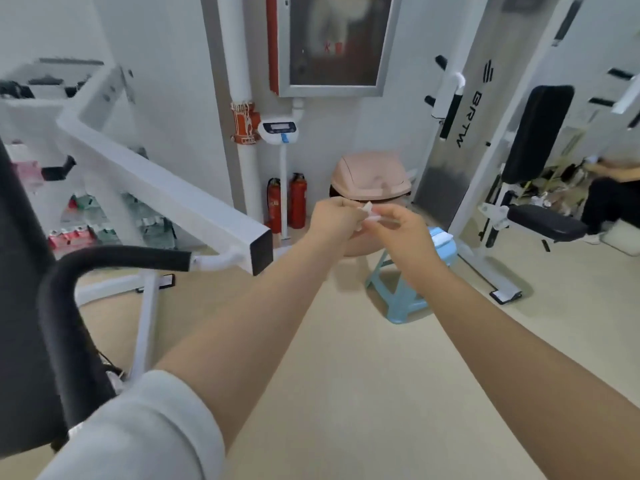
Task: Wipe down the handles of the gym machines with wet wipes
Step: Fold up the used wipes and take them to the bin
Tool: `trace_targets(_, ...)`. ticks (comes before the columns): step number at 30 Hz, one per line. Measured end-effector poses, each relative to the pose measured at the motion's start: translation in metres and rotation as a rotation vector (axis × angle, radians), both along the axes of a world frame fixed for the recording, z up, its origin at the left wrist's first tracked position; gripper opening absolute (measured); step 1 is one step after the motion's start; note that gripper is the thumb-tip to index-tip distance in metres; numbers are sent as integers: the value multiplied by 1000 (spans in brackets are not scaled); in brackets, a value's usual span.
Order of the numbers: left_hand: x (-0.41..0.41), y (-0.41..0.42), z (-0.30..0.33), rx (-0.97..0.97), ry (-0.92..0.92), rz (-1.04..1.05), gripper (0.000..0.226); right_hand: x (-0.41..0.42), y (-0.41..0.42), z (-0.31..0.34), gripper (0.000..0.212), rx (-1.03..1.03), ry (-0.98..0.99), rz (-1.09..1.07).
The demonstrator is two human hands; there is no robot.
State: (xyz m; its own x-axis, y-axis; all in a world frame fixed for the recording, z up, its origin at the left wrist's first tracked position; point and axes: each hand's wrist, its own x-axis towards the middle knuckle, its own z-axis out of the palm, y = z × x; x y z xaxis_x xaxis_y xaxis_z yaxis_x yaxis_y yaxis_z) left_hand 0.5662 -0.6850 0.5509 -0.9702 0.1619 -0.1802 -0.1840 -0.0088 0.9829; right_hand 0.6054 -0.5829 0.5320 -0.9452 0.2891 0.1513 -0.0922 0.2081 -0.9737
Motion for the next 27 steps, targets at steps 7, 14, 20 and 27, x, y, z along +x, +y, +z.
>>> trace_targets(7,-125,121,-38,-17,-2,-8,19,-137,135,-41,13,65,22,37)
trace_targets(14,-252,249,-80,-230,102,-98,29,-292,273,-62,16,-4,-170,102)
trace_targets(20,-369,289,-111,-208,45,189,6,-408,323,-85,20,-46,-281,416)
trace_targets(27,-545,319,-161,-160,-124,45,17,-572,358,-132,18,228,-271,503)
